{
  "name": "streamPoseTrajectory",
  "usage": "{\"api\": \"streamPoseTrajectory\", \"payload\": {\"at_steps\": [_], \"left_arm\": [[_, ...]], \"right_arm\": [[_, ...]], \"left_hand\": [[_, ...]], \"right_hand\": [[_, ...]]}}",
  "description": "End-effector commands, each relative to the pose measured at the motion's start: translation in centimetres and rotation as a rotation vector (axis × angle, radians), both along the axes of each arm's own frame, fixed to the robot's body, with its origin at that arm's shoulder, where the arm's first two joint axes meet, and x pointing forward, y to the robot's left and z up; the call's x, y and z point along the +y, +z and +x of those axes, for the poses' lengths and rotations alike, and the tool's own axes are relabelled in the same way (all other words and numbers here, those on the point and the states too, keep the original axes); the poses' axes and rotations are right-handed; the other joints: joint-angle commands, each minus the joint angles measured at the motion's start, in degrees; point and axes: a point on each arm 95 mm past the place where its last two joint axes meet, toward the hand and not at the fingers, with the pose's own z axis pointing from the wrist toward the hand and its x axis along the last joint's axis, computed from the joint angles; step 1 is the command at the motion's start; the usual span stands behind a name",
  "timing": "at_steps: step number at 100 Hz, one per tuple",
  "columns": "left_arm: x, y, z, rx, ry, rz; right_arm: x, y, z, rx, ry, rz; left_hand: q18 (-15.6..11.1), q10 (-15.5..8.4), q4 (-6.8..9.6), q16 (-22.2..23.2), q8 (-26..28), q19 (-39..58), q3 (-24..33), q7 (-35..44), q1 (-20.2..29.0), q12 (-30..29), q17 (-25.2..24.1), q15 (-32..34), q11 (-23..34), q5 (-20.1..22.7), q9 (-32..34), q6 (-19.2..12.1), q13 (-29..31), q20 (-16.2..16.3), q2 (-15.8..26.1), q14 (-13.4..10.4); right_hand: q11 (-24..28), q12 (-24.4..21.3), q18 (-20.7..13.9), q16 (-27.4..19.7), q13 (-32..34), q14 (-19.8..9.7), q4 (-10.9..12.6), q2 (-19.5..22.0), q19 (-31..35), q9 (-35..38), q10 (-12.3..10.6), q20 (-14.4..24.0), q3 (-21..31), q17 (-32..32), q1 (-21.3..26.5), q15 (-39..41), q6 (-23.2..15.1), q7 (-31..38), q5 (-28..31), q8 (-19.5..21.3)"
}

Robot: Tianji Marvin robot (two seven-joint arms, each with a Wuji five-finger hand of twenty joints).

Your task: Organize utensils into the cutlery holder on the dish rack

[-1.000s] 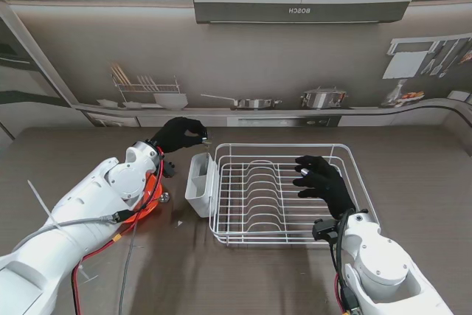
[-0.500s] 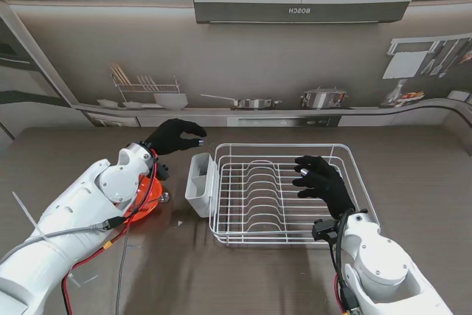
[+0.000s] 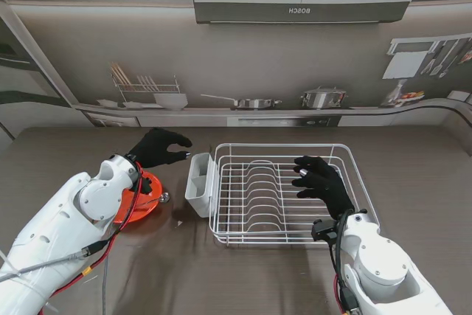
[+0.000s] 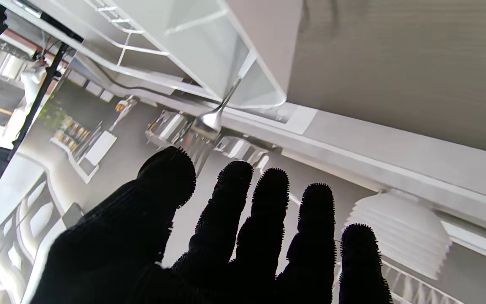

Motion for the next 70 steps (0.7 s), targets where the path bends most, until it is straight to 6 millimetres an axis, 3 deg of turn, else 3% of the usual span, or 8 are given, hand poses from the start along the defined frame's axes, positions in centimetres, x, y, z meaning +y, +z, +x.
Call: {"api": "streamPoseTrajectory", "payload": {"at_steps": [1,7,38,70], "left_arm": [[0.9,-1.2,-0.8,0.046,0.002,0.024],[1.3,-1.5,-1.3,0.049,0.004,0.051],[2.8,-2.5,-2.8,0.101,0.004,0.134],[3.8,-3.9,-3.1,0.107,-0.005,0.231]], "right_arm": [[0.4,-0.2,-0.2,0.006,0.020,0.007],[0.5,-0.2,-0.2,0.007,0.021,0.007],[0.6,-0.3,-0.3,0.012,0.025,0.009],[0.5,-0.2,-0.3,0.010,0.025,0.010]], "left_hand": [[0.6,0.1,1.64,-0.1,-0.5,-1.5,0.1,-0.1,-0.7,-0.2,-0.5,-0.8,0.0,1.1,0.2,0.8,-0.1,0.7,1.2,0.5],[0.6,0.0,1.62,-0.1,-0.4,-1.6,0.1,0.7,-0.5,-0.1,-0.3,-0.6,0.2,2.6,0.6,0.8,0.2,0.8,0.6,0.7],[0.4,0.0,1.05,-0.6,-0.7,-2.6,0.3,0.9,-0.1,-0.9,-0.7,-1.6,-1.0,1.5,-0.9,-0.8,-1.2,0.7,0.3,0.3],[0.2,0.0,0.43,-1.3,-0.2,-3.3,0.0,1.5,0.8,-2.4,-0.4,-2.6,-1.7,1.6,-1.4,-1.1,-1.5,0.8,-0.2,-0.1]], "right_hand": [[0.0,-0.3,1.0,0.4,1.8,0.3,0.1,0.6,-0.3,0.9,0.3,0.6,-0.7,0.3,-1.6,0.2,0.0,0.6,-0.5,-0.9],[-0.1,-0.3,1.0,0.4,1.7,0.3,0.1,0.6,-0.3,0.9,0.3,0.6,-0.7,0.4,-1.7,0.2,0.1,0.6,-0.5,-0.9],[0.0,-0.3,1.0,0.4,1.7,0.3,0.1,0.6,-0.3,0.9,0.4,0.6,-0.7,0.3,-1.6,0.2,0.0,0.6,-0.4,-0.9],[0.0,-0.3,1.0,0.4,1.8,0.3,0.1,0.7,-0.3,1.2,0.5,0.6,-0.7,0.4,-1.7,0.2,0.0,0.6,-0.5,-0.9]]}}
